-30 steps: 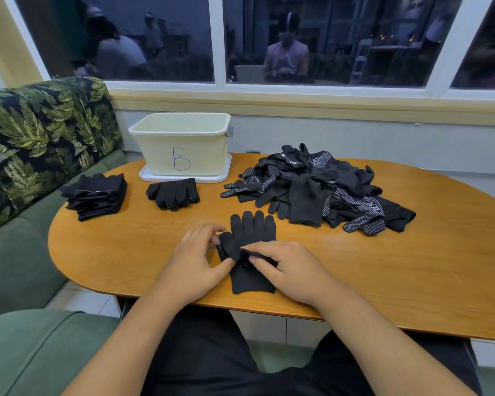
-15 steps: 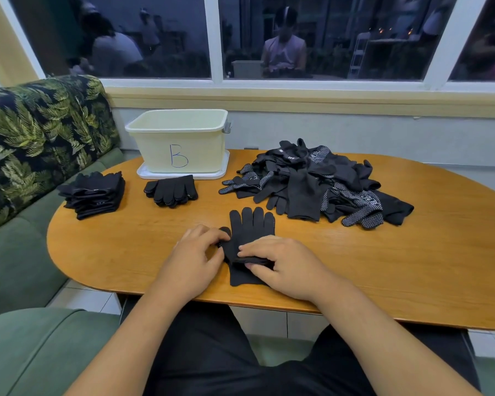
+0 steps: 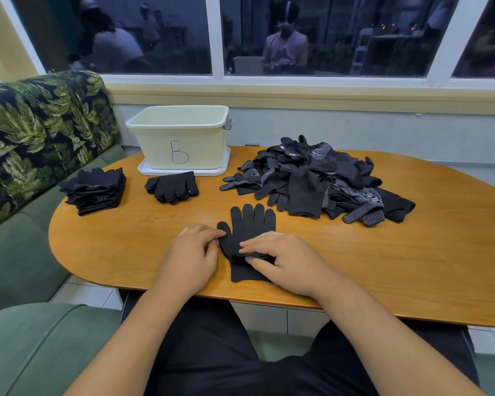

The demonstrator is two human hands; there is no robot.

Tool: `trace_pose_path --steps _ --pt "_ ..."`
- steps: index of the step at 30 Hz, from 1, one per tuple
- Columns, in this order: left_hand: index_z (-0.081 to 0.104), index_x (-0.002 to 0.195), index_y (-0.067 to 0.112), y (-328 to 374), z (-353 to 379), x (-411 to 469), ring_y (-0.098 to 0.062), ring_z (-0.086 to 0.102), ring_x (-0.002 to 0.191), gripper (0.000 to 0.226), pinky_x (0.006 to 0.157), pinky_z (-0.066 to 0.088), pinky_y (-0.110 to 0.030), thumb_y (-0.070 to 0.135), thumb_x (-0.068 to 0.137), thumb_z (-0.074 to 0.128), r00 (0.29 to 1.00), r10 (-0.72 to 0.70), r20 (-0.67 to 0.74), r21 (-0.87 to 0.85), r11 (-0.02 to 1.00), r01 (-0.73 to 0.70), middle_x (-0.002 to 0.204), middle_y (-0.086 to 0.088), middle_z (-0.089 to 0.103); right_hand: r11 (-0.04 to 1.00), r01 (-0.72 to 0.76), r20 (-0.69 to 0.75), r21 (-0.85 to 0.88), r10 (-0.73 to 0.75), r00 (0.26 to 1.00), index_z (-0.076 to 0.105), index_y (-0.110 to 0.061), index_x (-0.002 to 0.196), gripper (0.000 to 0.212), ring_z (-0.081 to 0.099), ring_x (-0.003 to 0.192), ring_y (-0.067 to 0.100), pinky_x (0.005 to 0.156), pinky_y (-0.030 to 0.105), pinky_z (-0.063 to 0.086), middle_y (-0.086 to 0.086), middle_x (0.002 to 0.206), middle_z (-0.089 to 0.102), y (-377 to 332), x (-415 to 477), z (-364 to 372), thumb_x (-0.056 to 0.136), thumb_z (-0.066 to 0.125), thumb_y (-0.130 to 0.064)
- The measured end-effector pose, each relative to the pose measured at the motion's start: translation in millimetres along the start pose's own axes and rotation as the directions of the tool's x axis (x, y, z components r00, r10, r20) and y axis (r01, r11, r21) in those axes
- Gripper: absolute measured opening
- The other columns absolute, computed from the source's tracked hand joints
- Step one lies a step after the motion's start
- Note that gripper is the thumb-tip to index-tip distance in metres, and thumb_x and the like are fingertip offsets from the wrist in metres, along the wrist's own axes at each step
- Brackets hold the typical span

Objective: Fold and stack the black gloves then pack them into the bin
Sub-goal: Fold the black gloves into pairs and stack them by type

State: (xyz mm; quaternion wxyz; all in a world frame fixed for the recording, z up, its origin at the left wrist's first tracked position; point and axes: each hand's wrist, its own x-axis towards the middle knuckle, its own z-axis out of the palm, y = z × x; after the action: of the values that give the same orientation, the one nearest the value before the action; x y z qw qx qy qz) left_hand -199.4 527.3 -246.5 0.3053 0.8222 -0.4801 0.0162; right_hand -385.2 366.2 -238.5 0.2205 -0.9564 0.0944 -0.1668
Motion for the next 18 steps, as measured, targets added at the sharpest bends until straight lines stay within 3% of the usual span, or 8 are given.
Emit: trace_pose_path --steps 5,10,14,18 --pt "0.059 0.145 0.041 3.7 -4.6 -3.0 -0.006 0.049 0.126 0.044 0.110 0.047 -0.047 0.026 0.105 0.054 0.999 -0.032 0.024 -0.062 0.998 0.033 0.131 0.021 0.065 1.000 -0.019 -0.017 0.000 0.019 1.000 0.071 -0.032 0.139 0.034 0.056 0.128 -0.004 0.109 0.028 0.049 -0.019 0.134 0.071 -0.7 -0.2 0.3 0.108 0.059 -0.039" --pt "0.048 0.153 0.043 9.4 -6.4 -3.9 -0.009 0.048 0.135 0.051 0.114 0.042 -0.045 0.030 0.104 0.055 0.999 -0.016 0.047 0.020 1.000 0.015 0.144 0.021 0.060 1.000 -0.017 -0.029 -0.001 0.017 0.999 0.071 -0.032 0.138 0.033 0.058 0.127 -0.003 0.107 0.027 0.050 -0.018 0.131 0.072 -2.1 -1.1 -1.0 0.108 0.060 -0.038" --pt "0.050 0.151 0.042 10.9 -6.1 -3.0 -0.010 0.047 0.136 0.049 0.115 0.041 -0.043 0.031 0.104 0.054 0.999 -0.015 0.043 0.057 0.998 0.013 0.144 0.021 0.059 1.000 -0.005 -0.072 0.011 0.006 0.997 0.073 -0.030 0.135 0.032 0.059 0.126 -0.003 0.107 0.028 0.051 -0.017 0.129 0.073 -2.0 -3.1 -2.8 0.106 0.062 -0.036" --pt "0.058 0.143 0.042 6.4 -3.0 -1.4 -0.010 0.045 0.135 0.039 0.115 0.039 -0.041 0.032 0.106 0.051 0.998 0.014 0.067 0.102 0.995 -0.021 0.144 0.021 0.057 1.000 0.024 -0.014 -0.014 -0.025 1.000 0.076 -0.029 0.130 0.032 0.056 0.129 -0.003 0.109 0.030 0.050 -0.018 0.131 0.072 -4.1 -3.2 -3.8 0.102 0.065 -0.041"
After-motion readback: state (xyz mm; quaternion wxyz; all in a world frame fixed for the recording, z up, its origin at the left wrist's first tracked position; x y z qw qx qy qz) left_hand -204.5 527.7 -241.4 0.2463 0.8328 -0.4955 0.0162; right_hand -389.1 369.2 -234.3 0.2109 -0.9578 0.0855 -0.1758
